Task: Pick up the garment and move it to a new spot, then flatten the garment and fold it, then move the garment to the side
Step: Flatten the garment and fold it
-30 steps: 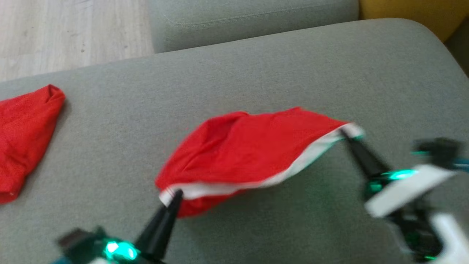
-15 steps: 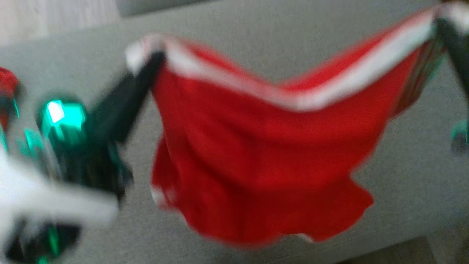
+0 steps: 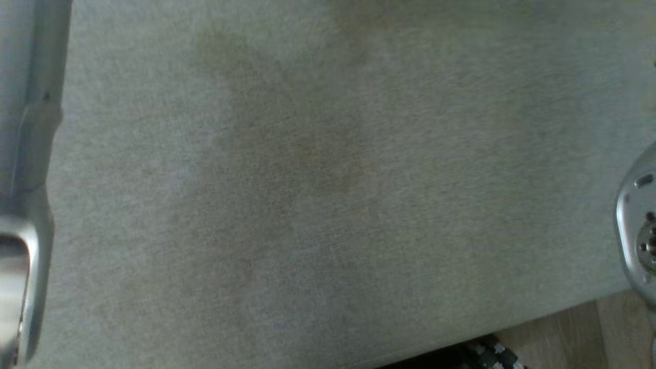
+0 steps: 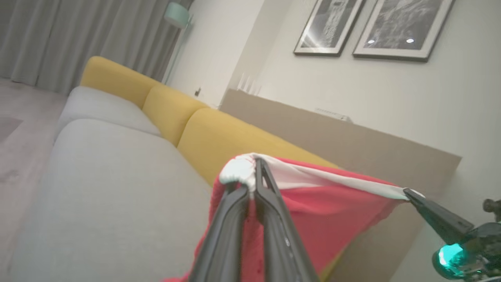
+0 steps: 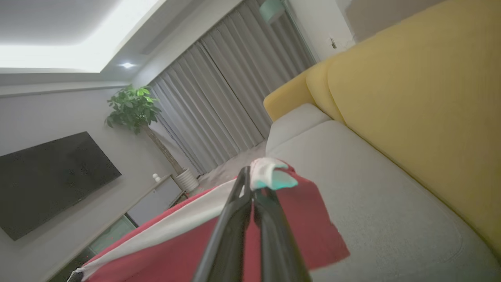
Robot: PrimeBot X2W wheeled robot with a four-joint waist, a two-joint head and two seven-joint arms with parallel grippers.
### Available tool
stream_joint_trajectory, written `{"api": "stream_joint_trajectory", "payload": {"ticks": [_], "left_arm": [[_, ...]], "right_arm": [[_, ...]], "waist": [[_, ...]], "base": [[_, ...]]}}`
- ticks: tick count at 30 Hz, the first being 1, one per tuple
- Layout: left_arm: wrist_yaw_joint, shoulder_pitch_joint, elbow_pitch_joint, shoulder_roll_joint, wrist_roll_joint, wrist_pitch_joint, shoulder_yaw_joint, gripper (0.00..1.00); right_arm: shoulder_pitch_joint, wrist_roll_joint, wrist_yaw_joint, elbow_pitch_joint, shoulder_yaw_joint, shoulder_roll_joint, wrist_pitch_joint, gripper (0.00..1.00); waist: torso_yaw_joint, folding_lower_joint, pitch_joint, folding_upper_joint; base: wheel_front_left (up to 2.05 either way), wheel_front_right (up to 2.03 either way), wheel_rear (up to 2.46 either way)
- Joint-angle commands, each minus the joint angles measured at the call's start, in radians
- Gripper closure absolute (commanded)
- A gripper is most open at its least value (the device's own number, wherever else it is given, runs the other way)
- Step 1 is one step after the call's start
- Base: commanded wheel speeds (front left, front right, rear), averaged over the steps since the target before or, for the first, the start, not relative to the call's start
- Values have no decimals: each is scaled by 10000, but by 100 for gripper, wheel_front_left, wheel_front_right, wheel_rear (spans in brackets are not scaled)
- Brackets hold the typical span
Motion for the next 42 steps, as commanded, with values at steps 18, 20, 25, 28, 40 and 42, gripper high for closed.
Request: {"api": "stream_joint_trajectory", "payload": {"ticks": [18, 20, 25, 28, 40, 42], "left_arm": [[-1075, 7883, -458, 1409, -74, -3435, -1965, 100], [-799, 9353, -1270, 1544, -235, -3684, -2030, 100], [304, 12748, -3343, 1783, -418, -4035, -1974, 100], [752, 14291, -4587, 1746, -642, -4102, -1888, 100], [1078, 12056, -5497, 1128, -1810, -2501, -1455, 100], [1212, 11325, -5108, 858, -1912, -2276, -1353, 100]], "right_arm": [[8778, 1043, -7, -1441, 2851, -1267, -1149, 100], [10253, 1183, -7, -2283, 2711, -1570, -1046, 100], [14068, 1351, -7, -4651, 1631, -1730, -318, 100], [15611, 1423, -7, -6126, 1032, -1497, 276, 100], [11204, 596, -7, -5675, 584, -764, 2646, 100], [10050, 335, -7, -4944, 669, -716, 3012, 100]], "waist": [[379, -6, -1991, 1], [474, -6, -2554, 1], [620, -6, -3554, 1], [672, -6, -3651, 1], [1726, -6, -2012, 1], [1968, -6, -1635, 1]], "base": [[0, 0, 0], [0, 0, 0], [0, 0, 0], [0, 0, 0], [0, 0, 0], [0, 0, 0]]}}
